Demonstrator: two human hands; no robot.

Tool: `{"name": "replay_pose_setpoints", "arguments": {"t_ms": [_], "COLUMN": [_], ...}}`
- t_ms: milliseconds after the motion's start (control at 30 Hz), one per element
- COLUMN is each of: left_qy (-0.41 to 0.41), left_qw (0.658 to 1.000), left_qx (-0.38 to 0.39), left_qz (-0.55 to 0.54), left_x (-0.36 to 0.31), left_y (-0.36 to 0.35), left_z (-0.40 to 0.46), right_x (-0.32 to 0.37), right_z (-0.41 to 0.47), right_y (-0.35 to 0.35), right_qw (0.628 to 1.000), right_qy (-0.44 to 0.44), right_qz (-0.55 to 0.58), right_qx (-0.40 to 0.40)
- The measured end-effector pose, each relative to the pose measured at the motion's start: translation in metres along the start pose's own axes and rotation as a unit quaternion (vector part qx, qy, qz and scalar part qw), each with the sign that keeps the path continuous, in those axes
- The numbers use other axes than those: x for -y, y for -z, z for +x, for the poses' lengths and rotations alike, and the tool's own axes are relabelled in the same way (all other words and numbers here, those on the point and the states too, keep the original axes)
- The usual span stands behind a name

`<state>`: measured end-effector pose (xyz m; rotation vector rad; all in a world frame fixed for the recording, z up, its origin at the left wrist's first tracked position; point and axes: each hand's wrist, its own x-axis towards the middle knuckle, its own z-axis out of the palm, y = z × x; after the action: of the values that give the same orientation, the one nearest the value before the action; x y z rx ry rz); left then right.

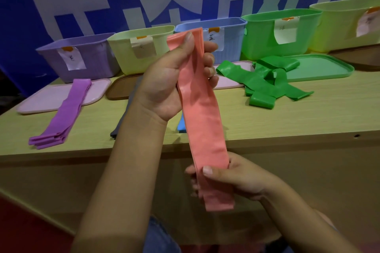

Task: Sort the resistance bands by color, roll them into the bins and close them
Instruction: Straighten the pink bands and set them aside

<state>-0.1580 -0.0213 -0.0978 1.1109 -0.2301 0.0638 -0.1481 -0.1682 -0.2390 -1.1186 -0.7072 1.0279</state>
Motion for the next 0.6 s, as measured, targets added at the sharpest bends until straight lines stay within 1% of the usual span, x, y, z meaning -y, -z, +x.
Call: {"name": "replay_pose_setpoints", "arguments": {"t_ms": [100,200,333,433,500,600], "left_qy": [-0.005,-0.015,-0.009,-0.008,-0.011,-0.017], "left_qw": [1.000,1.000,0.999,0.999,0.999,0.999], "left_qx": [-0.008,-0.018,-0.029,-0.037,-0.039,-0.041], "left_qz": [-0.005,0.003,0.022,0.031,0.033,0.031], "left_x": [-0.001,-0.002,0.003,0.007,0.009,0.011], "left_y": [0.002,0.004,0.004,0.006,0.008,0.010], "left_z": [0.003,0.004,0.005,0.005,0.006,0.005], "right_x": [-0.006,-0.020,-0.037,-0.043,-0.045,-0.047], "right_z": [-0.002,0.000,0.005,0.007,0.006,0.007], "right_y": [0.001,-0.002,-0.002,0.000,0.001,0.001], "right_qw": [1.000,1.000,0.999,0.995,0.991,0.987], "right_qy": [-0.021,-0.019,-0.011,-0.011,-0.011,-0.010], "right_qz": [0.013,0.005,-0.005,-0.040,-0.062,-0.102], "right_qx": [0.010,0.023,-0.044,-0.094,-0.116,-0.127]}}
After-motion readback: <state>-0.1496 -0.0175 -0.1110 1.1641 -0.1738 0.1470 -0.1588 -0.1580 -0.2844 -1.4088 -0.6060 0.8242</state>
